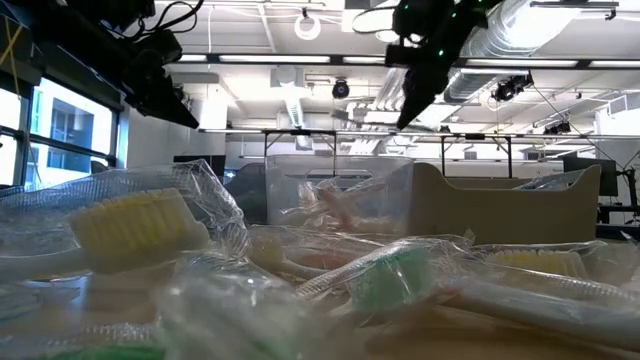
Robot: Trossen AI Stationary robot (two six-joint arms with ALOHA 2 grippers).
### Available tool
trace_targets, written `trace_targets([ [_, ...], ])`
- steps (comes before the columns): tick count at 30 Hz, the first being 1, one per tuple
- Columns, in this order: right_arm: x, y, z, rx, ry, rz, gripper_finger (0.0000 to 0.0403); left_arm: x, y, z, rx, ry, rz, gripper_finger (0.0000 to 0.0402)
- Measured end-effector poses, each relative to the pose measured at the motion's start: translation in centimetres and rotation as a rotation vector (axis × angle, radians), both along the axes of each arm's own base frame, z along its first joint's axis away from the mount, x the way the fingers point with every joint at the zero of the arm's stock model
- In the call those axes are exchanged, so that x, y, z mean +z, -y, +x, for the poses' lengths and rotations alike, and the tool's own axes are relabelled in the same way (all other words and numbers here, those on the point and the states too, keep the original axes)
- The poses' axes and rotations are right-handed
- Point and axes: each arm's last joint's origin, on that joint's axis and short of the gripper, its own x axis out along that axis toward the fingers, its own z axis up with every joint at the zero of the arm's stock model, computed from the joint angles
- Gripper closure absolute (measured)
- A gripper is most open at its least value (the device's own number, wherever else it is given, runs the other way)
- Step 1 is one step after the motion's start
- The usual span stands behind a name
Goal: Pick & Place Toothbrushes
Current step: Put the blue toothbrush into the gray bin
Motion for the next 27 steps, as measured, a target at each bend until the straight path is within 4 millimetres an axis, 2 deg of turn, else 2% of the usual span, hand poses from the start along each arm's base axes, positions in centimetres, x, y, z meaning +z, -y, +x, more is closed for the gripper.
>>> trace_targets([
  [7,1.4,-2.4,-1.7,-0.093,-0.002,0.106,0.0362,0.0,0.0,0.0,-0.001,-0.001,0.003,0.0401],
  [14,0.8,-5.2,-2.2,-0.115,-0.138,0.219,0.0362,0.0,0.0,0.0,-0.001,-0.001,0.002,0.0401],
  [27,0.2,-10.0,-2.7,-0.091,-0.336,0.315,0.0362,0.0,0.0,0.0,-0.005,-0.005,0.01,0.0402],
])
